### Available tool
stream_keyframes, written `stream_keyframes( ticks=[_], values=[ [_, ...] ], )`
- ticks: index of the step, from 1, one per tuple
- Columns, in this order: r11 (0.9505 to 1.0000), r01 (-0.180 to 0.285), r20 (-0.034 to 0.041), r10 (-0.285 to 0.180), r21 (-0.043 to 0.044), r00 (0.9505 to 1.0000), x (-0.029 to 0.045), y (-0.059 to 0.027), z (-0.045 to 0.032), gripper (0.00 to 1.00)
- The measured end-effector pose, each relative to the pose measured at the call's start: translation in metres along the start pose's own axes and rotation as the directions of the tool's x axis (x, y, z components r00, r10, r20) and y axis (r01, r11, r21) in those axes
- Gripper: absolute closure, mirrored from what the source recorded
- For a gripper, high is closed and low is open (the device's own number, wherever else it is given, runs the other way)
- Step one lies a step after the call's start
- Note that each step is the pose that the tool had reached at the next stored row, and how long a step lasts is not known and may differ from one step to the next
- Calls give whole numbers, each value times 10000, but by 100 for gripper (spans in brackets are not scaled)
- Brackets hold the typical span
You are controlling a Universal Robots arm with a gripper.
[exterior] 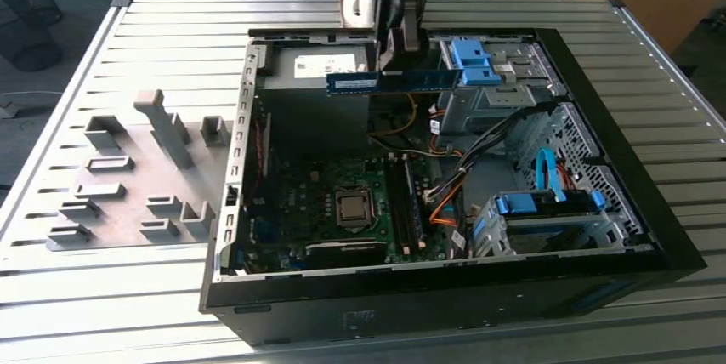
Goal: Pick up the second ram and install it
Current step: 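Insert the second ram into the second slot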
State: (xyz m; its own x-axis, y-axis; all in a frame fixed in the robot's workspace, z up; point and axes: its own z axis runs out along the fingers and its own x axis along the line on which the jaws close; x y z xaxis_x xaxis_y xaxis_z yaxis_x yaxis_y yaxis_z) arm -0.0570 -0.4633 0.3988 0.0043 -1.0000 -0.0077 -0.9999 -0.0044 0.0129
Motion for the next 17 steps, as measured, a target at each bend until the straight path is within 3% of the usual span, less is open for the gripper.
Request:
stream_keyframes(
  ticks=[17],
  values=[
    [9996, -267, -7, 267, 2, 9996, 0, -8, 6, 86]
  ],
)
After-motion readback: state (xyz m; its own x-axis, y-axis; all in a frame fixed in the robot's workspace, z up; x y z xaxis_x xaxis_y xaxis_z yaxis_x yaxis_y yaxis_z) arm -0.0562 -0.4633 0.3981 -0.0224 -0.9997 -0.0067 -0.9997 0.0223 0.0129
